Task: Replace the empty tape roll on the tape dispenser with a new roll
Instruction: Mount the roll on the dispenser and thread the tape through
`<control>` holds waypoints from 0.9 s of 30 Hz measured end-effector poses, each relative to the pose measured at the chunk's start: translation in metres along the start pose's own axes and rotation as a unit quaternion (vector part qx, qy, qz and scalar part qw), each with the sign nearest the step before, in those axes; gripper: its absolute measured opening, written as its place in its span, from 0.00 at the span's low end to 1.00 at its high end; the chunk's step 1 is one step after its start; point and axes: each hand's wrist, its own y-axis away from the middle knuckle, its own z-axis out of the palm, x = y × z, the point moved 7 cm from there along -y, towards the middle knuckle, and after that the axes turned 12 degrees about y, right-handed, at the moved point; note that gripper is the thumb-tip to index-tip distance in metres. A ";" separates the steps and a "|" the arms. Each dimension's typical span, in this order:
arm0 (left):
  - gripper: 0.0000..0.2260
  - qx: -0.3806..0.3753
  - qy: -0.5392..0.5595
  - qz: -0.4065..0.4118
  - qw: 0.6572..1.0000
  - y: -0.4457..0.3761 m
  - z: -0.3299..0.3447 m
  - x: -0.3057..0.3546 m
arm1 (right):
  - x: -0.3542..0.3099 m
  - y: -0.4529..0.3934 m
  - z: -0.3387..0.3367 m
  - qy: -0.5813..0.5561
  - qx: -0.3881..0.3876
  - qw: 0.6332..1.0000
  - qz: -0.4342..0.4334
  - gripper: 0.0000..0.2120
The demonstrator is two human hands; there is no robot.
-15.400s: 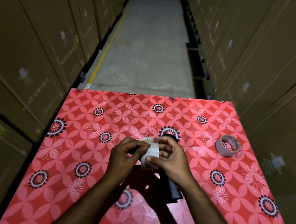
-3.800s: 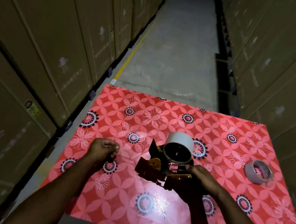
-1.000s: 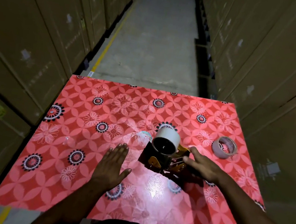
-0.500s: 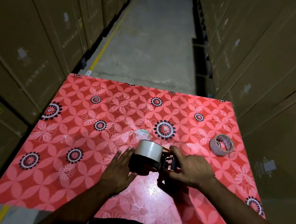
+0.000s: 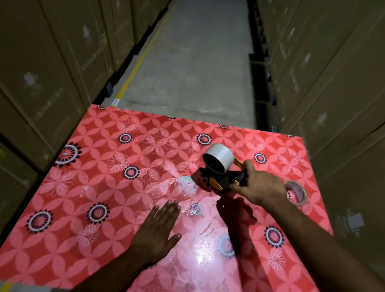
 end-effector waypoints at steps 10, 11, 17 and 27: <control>0.33 -0.012 -0.009 0.002 1.000 0.000 -0.004 0.002 | -0.091 0.004 0.073 -0.717 -0.200 0.631 0.217 0.29; 0.33 -0.012 -0.009 0.002 1.000 0.000 -0.004 0.002 | -0.100 0.005 0.073 -0.726 -0.222 0.617 0.208 0.28; 0.35 -0.028 0.001 -0.012 1.000 0.001 -0.003 -0.003 | -0.132 -0.002 0.077 -0.764 -0.256 0.563 0.185 0.24; 0.35 -0.027 0.011 -0.004 1.000 0.001 -0.005 -0.001 | -0.111 -0.002 0.123 -0.652 -0.194 0.692 0.243 0.37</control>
